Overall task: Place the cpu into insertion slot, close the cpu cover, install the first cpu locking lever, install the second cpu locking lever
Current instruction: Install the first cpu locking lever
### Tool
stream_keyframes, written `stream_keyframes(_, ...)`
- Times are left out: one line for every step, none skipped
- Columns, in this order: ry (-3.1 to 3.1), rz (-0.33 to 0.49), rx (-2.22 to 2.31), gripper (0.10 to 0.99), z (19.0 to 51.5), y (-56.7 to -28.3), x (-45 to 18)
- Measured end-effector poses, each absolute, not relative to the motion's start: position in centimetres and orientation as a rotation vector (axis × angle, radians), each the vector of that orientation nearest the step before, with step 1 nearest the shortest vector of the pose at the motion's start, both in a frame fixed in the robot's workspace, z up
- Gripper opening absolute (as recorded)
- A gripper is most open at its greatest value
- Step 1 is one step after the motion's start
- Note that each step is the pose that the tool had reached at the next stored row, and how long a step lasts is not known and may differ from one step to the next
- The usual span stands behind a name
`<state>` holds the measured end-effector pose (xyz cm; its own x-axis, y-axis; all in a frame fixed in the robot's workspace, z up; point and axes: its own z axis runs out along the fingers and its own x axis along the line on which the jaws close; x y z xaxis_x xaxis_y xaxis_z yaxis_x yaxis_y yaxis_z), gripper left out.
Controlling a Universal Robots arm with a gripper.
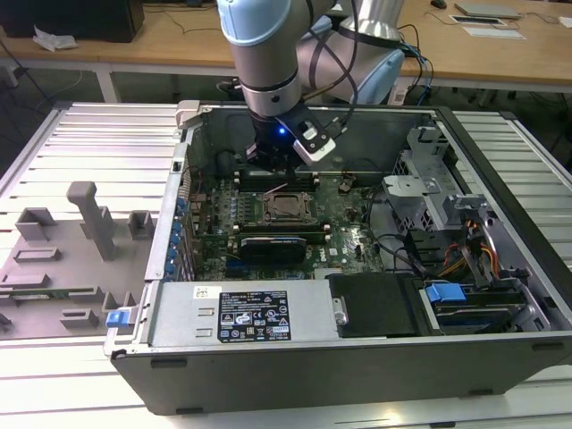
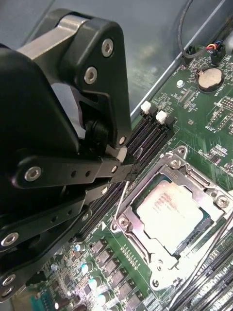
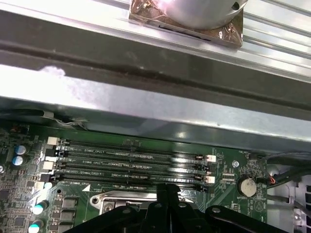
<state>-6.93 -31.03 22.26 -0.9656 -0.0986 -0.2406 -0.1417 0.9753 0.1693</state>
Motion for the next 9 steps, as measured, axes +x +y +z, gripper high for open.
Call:
stream_keyframes(2.891, 0.272, -0.178, 0.106, 22.26, -31.04, -6.93)
stream_keyframes(2.886, 0.271, -0.174, 0.106, 22.18, -31.03, -6.97)
stream_keyframes(2.881, 0.268, -0.163, 0.106, 22.06, -31.03, -6.97)
stream_keyframes(2.878, 0.266, -0.146, 0.106, 21.95, -31.03, -6.97)
stream_keyframes(2.878, 0.264, -0.133, 0.106, 21.90, -31.02, -6.97)
stream_keyframes(2.878, 0.261, -0.111, 0.106, 21.82, -31.02, -6.97)
stream_keyframes(2.878, 0.259, -0.096, 0.106, 21.77, -31.02, -6.98)
stream_keyframes(2.878, 0.257, -0.082, 0.106, 21.73, -31.01, -6.99)
stream_keyframes(2.877, 0.255, -0.068, 0.106, 21.68, -30.99, -7.01)
